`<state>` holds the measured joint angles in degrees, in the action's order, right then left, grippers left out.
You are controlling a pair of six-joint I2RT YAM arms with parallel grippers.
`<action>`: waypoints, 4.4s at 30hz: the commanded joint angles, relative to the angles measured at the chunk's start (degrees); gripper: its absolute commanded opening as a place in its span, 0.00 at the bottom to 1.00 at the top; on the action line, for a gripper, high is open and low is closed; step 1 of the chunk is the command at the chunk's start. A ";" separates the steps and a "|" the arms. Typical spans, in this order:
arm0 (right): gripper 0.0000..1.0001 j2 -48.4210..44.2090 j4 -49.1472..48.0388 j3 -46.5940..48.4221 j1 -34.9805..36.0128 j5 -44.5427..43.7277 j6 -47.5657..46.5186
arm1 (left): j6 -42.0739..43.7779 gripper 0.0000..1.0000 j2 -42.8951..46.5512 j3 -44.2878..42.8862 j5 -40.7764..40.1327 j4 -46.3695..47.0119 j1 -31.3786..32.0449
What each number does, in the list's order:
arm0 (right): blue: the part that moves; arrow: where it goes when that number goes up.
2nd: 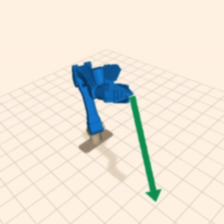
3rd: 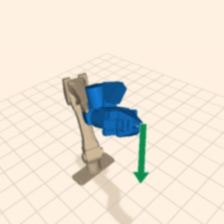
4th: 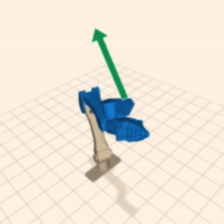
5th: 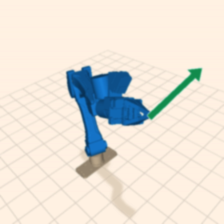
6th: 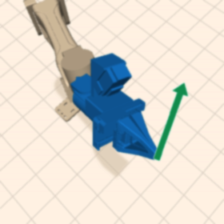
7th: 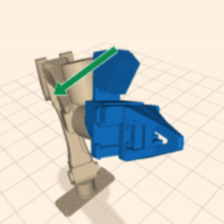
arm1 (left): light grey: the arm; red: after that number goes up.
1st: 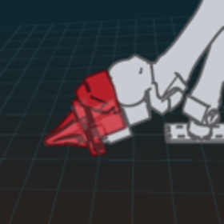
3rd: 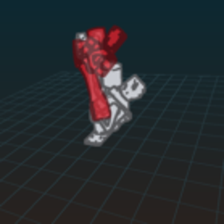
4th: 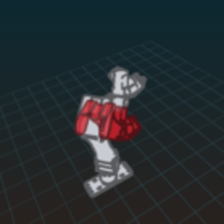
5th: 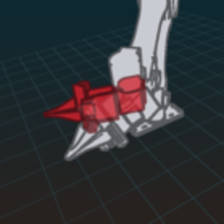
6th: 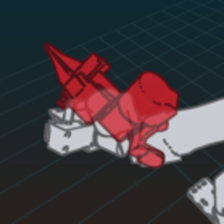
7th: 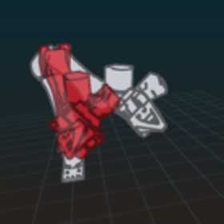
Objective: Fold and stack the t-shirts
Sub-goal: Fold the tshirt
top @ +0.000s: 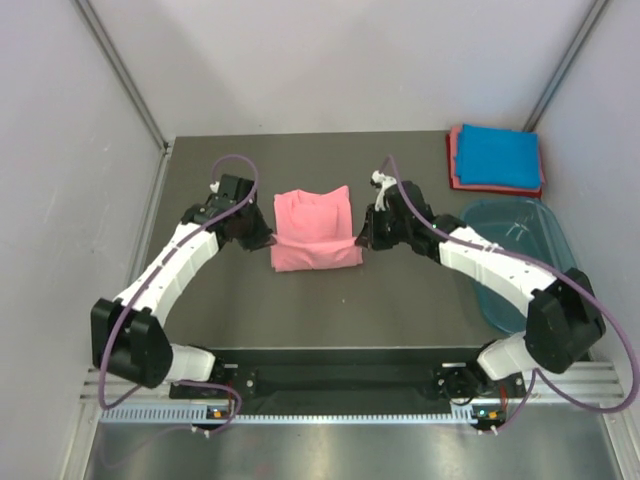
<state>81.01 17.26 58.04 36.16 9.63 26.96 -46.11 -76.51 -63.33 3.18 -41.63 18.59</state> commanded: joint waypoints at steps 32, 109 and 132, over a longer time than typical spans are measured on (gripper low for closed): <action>0.07 50.19 -11.27 50.76 -17.61 14.45 -3.32 | 10.51 0.11 -53.65 -44.15 19.58 26.34 -13.05; 0.00 33.34 -25.51 5.87 -15.77 21.84 0.55 | 15.52 0.00 -56.13 -44.36 22.32 29.23 -19.72; 0.42 28.67 -11.11 15.07 -16.56 17.53 -4.20 | 17.54 0.30 -38.75 -33.65 9.29 17.80 -18.77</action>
<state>113.65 2.11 69.14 20.05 29.34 25.21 -30.72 -126.63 -100.86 16.64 -21.63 -1.41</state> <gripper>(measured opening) 0.415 0.300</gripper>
